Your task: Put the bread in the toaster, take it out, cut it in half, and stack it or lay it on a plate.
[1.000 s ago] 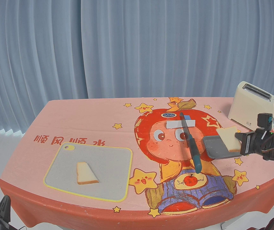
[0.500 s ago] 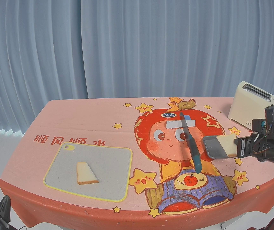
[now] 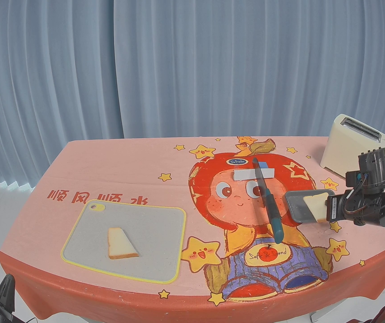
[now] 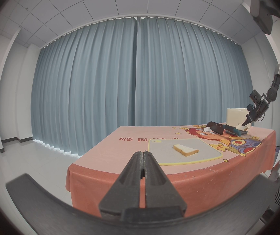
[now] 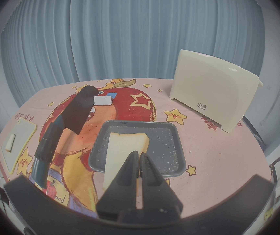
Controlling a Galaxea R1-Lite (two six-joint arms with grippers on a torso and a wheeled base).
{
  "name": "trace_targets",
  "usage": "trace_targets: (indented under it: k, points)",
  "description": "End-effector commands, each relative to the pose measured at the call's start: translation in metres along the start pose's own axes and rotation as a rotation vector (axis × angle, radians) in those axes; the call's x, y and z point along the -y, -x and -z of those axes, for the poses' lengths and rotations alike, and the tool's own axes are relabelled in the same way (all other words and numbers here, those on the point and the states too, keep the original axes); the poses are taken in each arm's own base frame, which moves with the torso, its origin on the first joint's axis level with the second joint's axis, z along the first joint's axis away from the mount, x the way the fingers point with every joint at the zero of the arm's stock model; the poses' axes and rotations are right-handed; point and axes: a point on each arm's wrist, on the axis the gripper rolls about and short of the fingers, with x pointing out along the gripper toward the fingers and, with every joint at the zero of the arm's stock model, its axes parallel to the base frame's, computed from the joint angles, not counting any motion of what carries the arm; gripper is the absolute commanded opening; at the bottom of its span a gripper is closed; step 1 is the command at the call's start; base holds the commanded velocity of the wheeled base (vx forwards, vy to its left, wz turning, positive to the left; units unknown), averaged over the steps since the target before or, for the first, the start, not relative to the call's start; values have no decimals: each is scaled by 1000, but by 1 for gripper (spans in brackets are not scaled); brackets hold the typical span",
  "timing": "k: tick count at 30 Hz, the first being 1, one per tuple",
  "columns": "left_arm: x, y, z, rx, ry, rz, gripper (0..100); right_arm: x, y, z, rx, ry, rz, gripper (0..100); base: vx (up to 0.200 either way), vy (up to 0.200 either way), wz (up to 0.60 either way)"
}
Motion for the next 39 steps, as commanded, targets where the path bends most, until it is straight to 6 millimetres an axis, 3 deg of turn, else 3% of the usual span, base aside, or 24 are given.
trace_targets:
  k: [1, 8, 39]
  points:
    - [0, 0, 5, -6, 0, 0, 0, 1, -8, -1, -16, -3, 11, 0, 0, 0, 0]
    - [0, 0, 5, -4, 0, 0, 0, 4, -27, 0, 20, -29, 29, 0, 0, 0, 0]
    - [0, 0, 5, -4, 0, 0, 0, 6, -29, 0, 25, -34, 34, 0, 0, 0, 0]
